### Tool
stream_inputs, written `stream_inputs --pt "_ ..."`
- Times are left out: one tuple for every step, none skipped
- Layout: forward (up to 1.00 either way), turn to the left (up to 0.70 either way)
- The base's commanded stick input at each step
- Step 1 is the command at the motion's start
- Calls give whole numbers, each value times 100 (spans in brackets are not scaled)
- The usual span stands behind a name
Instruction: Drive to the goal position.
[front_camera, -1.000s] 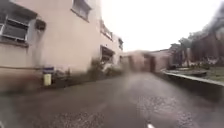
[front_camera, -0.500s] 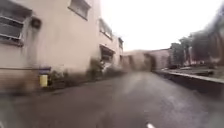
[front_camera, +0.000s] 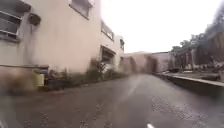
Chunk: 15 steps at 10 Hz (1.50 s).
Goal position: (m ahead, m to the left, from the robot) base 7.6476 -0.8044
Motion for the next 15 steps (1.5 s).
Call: stream_inputs --pt "50 -2" --pt "50 -2" --pt "50 -2" --pt "50 -1" --pt "50 1" --pt "50 3" --pt "50 5" --pt "50 8" --pt "50 8" --pt "50 8" --pt "50 8" --pt "50 8" --pt "50 8" --pt "50 8" --pt "50 8"
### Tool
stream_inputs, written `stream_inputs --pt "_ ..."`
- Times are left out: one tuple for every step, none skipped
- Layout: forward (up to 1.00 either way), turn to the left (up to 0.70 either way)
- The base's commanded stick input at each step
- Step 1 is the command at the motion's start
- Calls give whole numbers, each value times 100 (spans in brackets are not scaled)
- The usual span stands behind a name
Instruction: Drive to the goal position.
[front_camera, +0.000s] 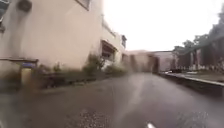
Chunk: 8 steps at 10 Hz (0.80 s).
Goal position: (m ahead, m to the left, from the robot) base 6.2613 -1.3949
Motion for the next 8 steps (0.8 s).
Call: stream_inputs --pt "50 8" --pt "50 8" --pt "50 8" --pt "50 8" --pt "50 8" --pt "50 8" --pt "50 8" --pt "50 8"
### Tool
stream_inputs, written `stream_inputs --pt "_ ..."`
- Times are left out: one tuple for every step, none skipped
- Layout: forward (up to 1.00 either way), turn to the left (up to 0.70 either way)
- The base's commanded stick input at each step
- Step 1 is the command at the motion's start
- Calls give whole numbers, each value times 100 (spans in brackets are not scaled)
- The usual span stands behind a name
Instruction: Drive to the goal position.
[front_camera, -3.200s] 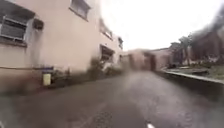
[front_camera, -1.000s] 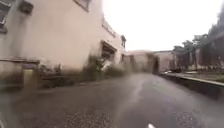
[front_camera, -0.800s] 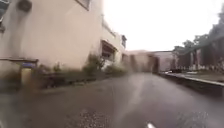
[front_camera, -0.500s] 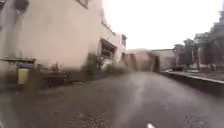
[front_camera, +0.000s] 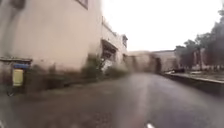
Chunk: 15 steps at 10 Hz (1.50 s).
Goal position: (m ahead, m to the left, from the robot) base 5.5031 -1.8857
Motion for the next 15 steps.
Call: stream_inputs --pt "50 8" --pt "50 8" --pt "50 8" --pt "50 8" --pt "50 8" --pt "50 8" --pt "50 8" --pt "50 8" --pt "50 8" --pt "50 8" --pt "50 8" --pt "50 8" --pt "50 8" --pt "50 8" --pt "50 8"
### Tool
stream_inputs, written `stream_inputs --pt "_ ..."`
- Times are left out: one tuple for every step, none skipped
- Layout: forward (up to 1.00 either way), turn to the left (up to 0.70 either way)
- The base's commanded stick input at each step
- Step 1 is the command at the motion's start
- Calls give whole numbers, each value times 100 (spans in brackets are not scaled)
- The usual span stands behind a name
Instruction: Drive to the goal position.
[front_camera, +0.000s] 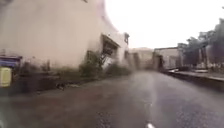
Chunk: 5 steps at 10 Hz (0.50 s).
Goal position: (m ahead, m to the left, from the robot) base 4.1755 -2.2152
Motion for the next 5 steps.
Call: stream_inputs --pt "50 8" --pt "50 8" --pt "50 8" --pt "50 8" --pt "50 8"
